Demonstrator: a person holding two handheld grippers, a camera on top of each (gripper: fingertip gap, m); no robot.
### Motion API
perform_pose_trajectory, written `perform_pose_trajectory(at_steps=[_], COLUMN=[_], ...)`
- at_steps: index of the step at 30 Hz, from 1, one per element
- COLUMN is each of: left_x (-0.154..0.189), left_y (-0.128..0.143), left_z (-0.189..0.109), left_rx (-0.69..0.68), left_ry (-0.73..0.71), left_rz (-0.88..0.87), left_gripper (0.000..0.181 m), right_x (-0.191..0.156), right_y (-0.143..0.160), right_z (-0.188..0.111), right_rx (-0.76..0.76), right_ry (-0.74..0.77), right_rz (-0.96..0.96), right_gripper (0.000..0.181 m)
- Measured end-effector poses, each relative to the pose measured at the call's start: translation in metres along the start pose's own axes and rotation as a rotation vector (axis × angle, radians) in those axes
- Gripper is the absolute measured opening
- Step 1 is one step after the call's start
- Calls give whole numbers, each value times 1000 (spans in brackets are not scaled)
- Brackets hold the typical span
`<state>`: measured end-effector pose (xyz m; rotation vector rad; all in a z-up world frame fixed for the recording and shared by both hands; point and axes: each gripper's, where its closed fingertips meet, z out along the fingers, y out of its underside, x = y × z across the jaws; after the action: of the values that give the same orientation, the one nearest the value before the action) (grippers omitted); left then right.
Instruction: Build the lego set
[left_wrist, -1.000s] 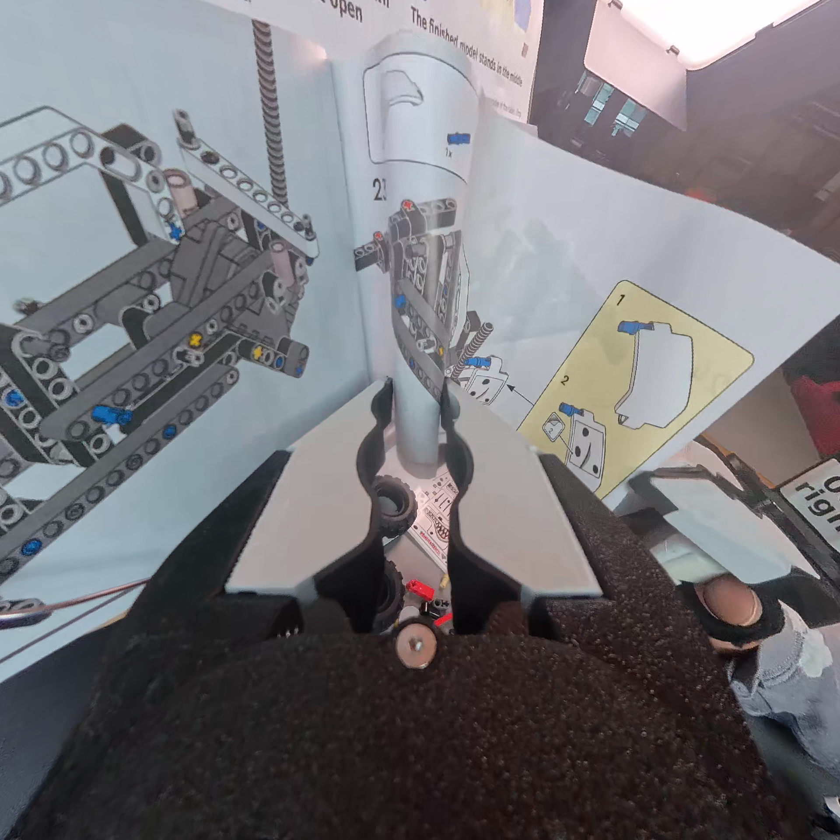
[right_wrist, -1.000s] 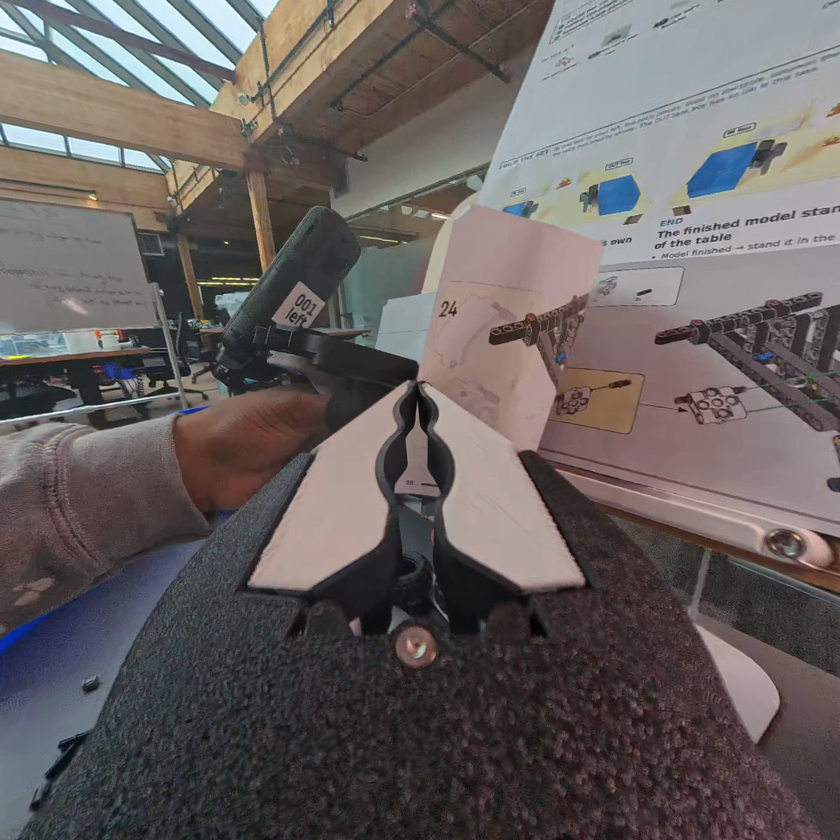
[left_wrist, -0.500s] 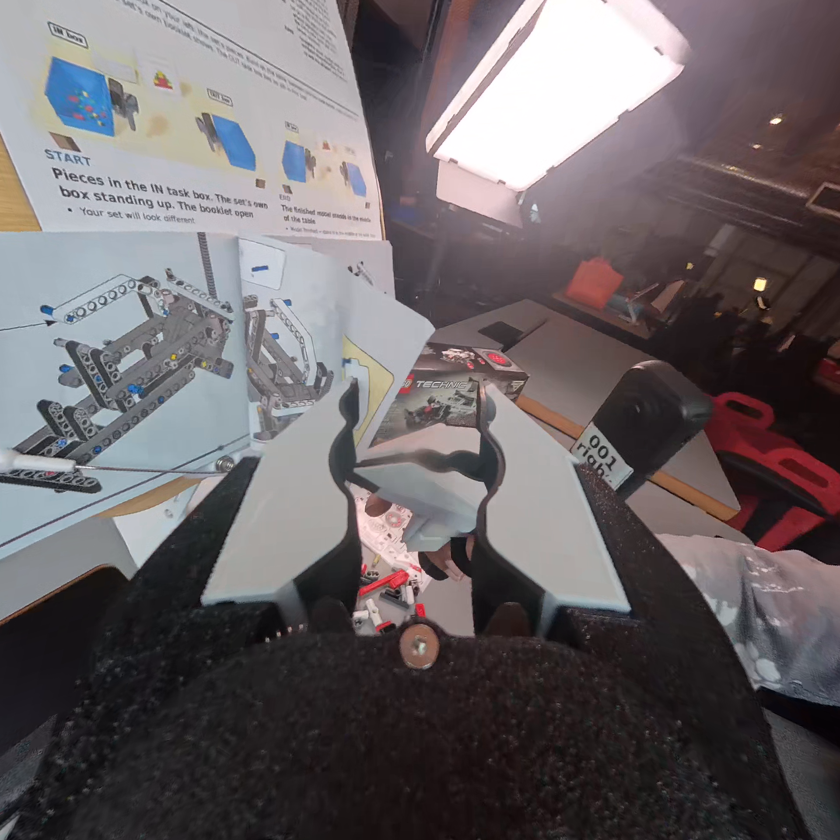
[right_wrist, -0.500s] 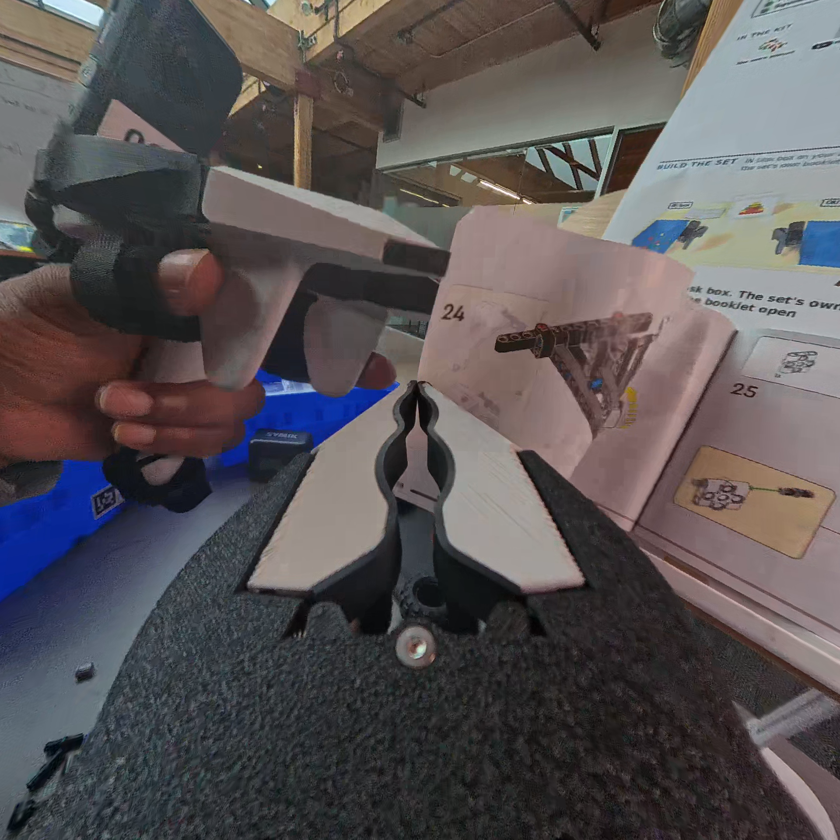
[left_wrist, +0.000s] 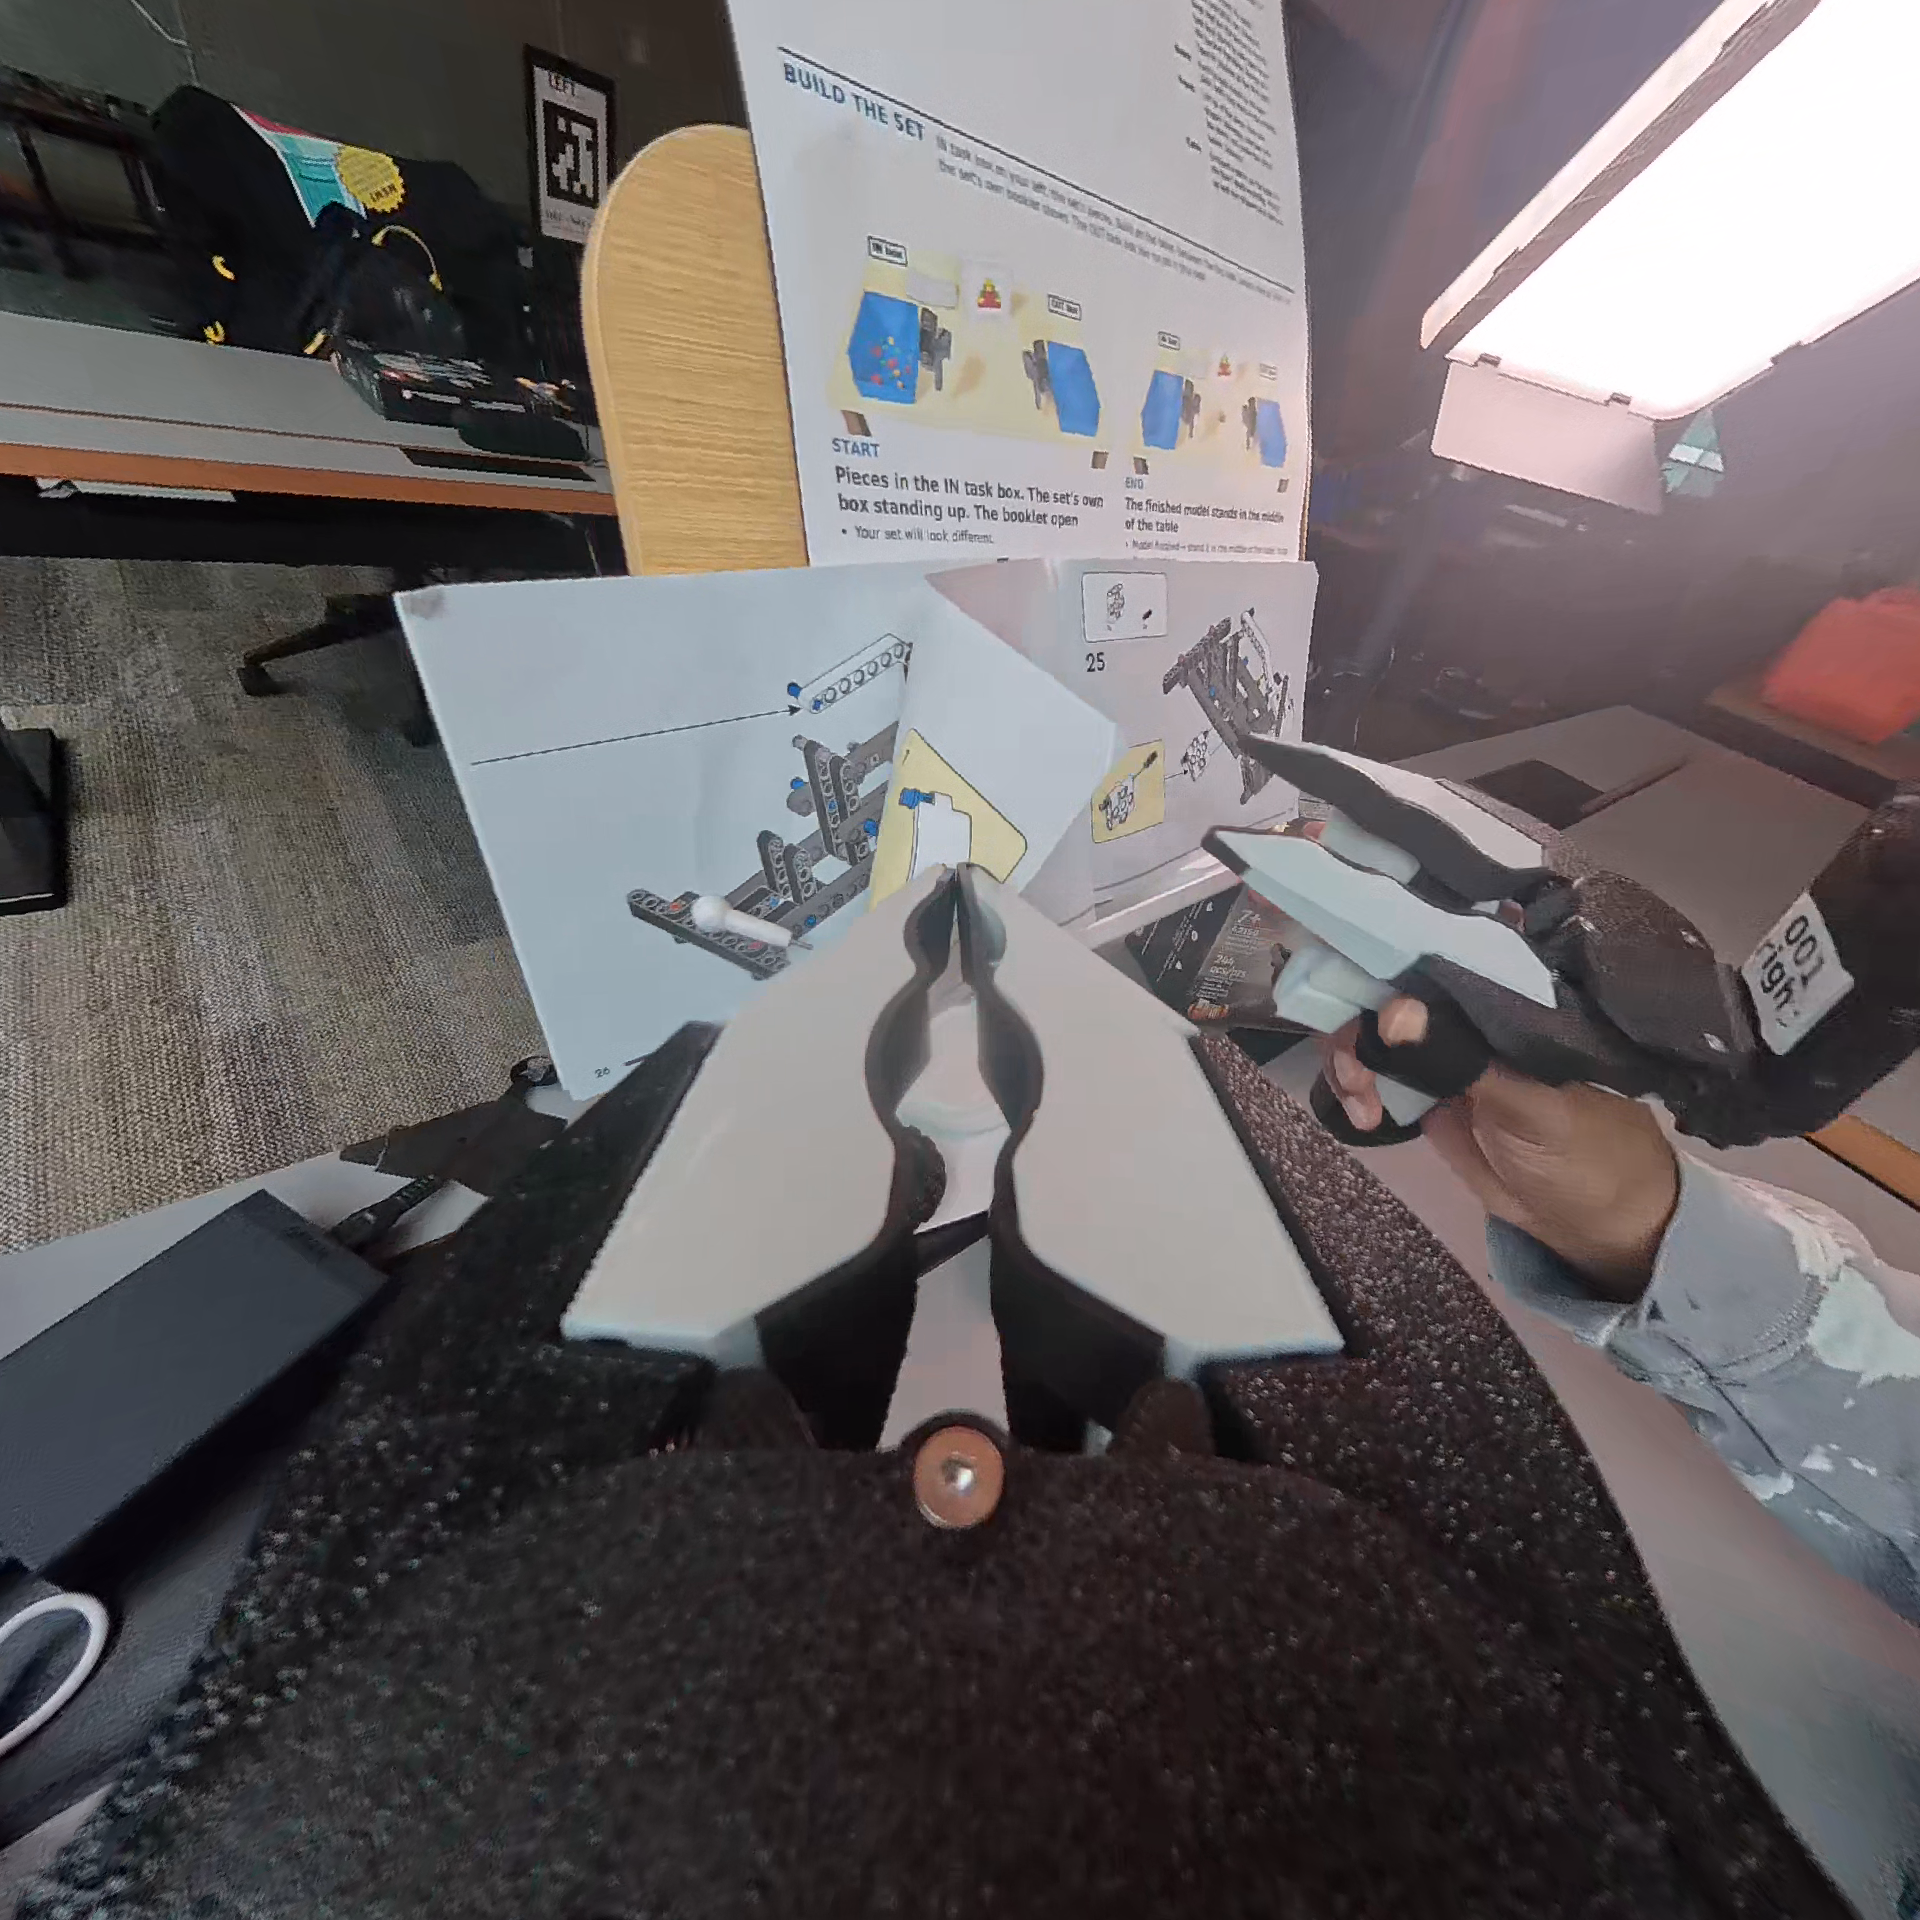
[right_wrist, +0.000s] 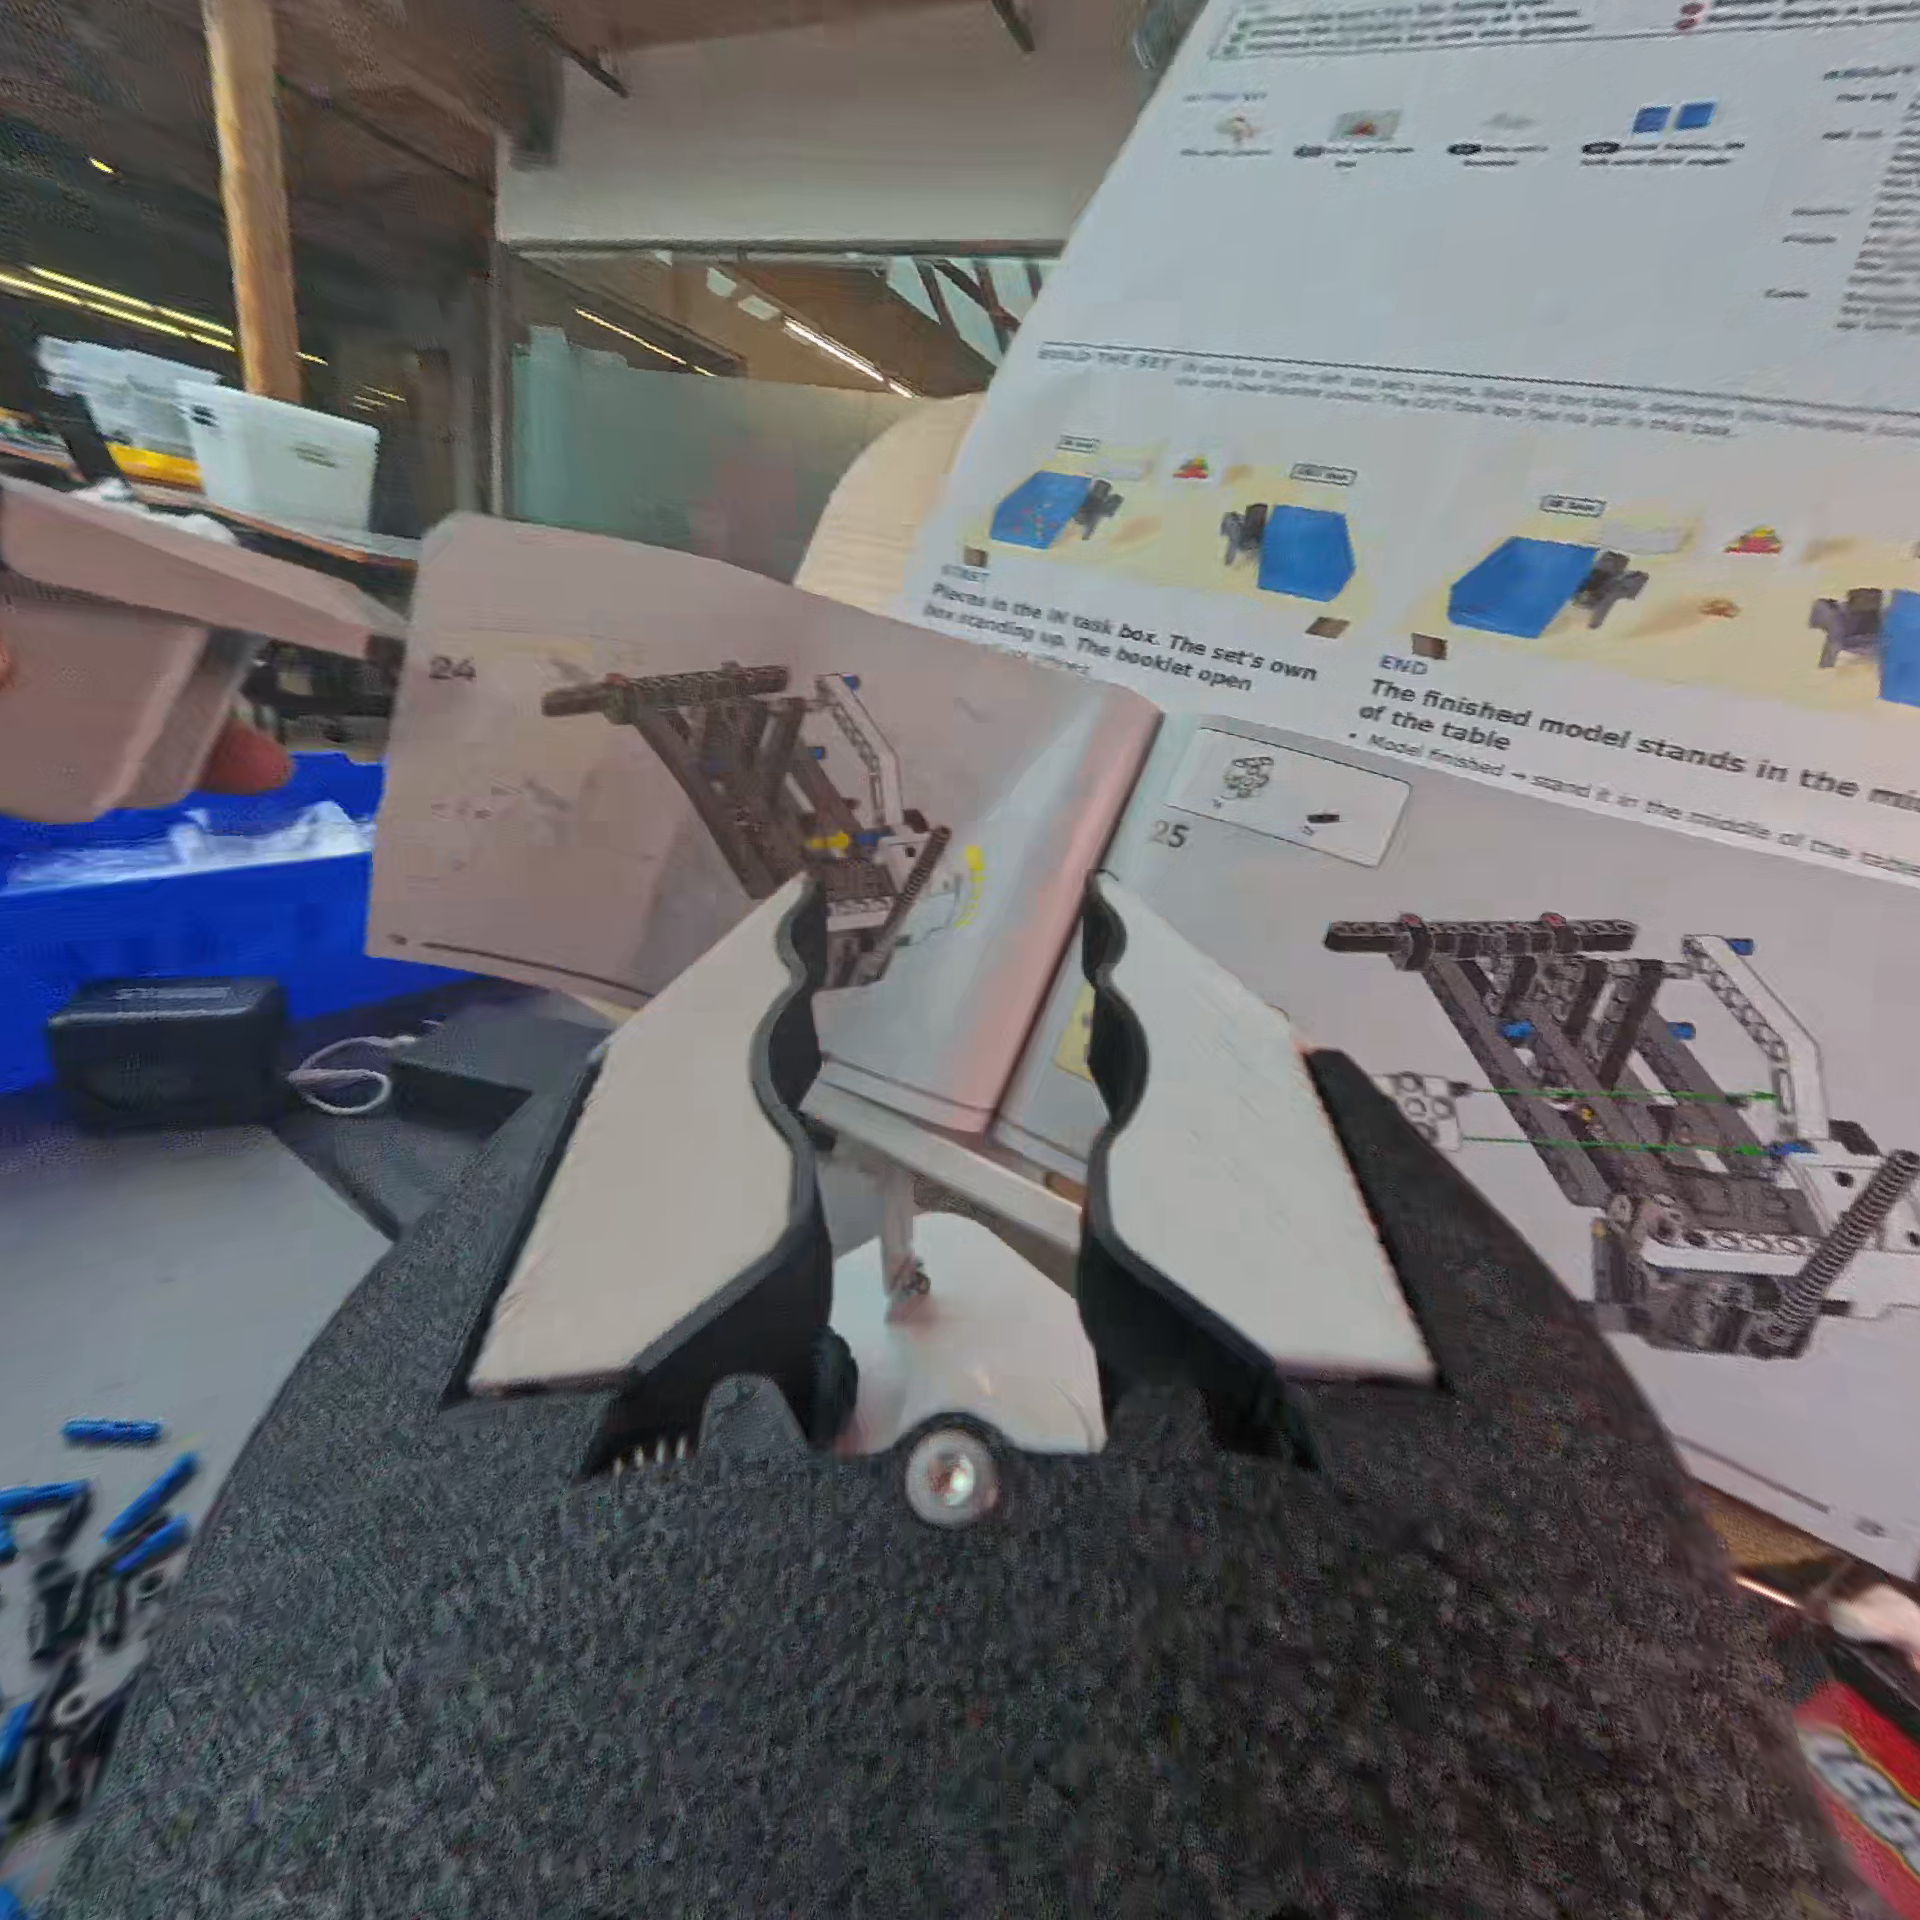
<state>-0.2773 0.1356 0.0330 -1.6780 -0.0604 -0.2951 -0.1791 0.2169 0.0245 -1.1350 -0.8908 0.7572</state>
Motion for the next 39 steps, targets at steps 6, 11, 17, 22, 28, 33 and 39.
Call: perform_pose_trajectory(at_steps=[6, 11, 17, 22, 28, 33, 39], left_x=[-21, -23, -14, 2, 9, 14, 10], left_y=[5, 11, 14, 11, 7, 12, 16], left_z=[2, 4, 4, -2, -10, -11, -7], left_rx=[7, 16, 56, 105, 144, 132, 100], left_ry=[-6, 59, 190, 324, 397, 426, 373], left_rz=[-62, -136, -210, -245, -261, -265, -246], left_gripper=[2, 29, 48, 56, 61, 60, 48], right_x=[64, 71, 74, 76, 76, 76, 75], right_y=[60, 62, 64, 65, 65, 65, 65], right_z=[21, 19, 16, 15, 14, 14, 14], right_rx=[-268, -277, -295, -297, -295, -294, -292], right_ry=[262, 309, 321, 326, 328, 330, 330], right_rz=[-161, -171, -154, -154, -157, -159, -159], right_gripper=[84, 91, 91, 90, 89, 89, 89])
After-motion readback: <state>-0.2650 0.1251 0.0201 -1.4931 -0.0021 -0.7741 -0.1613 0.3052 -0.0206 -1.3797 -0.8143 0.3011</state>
